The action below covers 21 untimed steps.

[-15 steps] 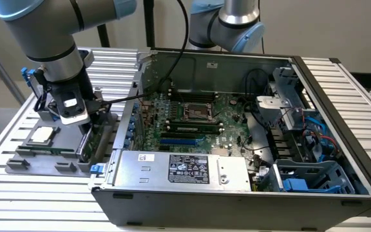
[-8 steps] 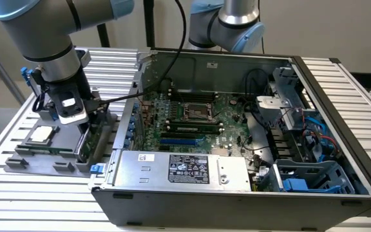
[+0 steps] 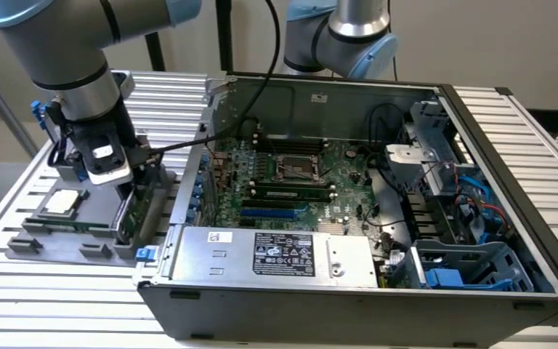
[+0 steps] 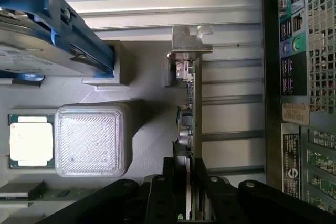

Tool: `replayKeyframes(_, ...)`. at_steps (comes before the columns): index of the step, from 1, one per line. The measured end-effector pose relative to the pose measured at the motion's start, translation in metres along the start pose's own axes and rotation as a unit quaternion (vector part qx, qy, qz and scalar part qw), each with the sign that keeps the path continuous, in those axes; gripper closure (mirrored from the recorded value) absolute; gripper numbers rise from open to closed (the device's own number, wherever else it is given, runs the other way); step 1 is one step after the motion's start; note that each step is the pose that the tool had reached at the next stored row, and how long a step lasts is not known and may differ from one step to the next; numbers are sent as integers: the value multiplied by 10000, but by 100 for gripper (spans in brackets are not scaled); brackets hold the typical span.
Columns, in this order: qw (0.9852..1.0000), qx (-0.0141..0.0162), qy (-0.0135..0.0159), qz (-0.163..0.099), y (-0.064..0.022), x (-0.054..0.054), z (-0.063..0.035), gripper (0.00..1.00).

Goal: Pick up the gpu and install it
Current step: 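Pick up the gpu and move the gpu toward the slot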

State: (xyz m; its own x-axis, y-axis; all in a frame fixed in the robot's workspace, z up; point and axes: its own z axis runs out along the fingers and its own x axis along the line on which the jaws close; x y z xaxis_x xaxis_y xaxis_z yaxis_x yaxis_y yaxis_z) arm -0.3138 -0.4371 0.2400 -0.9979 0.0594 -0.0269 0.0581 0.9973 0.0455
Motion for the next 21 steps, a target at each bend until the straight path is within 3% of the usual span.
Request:
replayKeyframes(12,10000,-8,1,-9,2,-2,-49,100)
replayKeyframes(17,10000,-9,0,-9,7,-5,-153,100)
replayKeyframes(21,10000,-8,2,-9,14,-9,-319,100)
